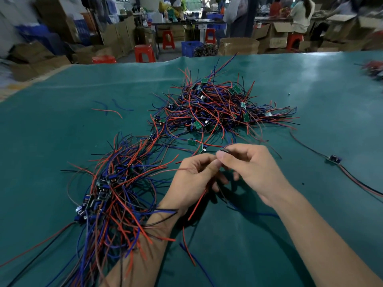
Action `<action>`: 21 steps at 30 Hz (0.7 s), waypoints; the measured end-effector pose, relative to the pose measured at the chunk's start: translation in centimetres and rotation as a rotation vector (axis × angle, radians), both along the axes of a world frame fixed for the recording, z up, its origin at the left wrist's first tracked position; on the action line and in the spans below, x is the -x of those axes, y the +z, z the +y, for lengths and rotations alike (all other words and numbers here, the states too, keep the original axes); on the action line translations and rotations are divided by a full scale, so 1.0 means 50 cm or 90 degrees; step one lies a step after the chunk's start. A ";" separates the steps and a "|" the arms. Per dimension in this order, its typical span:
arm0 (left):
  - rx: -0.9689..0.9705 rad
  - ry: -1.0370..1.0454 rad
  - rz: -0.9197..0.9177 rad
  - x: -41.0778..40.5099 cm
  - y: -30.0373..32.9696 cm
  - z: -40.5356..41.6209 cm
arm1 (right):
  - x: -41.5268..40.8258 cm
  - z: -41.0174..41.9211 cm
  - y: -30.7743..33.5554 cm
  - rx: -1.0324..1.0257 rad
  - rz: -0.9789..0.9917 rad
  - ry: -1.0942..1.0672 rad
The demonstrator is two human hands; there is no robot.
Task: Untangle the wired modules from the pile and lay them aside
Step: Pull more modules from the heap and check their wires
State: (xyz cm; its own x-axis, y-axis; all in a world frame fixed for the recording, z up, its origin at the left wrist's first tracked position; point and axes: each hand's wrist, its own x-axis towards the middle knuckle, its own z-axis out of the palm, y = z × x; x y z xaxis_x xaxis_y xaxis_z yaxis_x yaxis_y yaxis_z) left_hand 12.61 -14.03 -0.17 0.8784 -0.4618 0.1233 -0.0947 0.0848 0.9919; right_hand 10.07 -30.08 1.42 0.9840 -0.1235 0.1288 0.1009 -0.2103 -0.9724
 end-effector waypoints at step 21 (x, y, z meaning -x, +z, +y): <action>-0.090 0.009 -0.043 0.005 0.001 -0.004 | -0.052 0.210 0.269 0.132 -0.068 0.216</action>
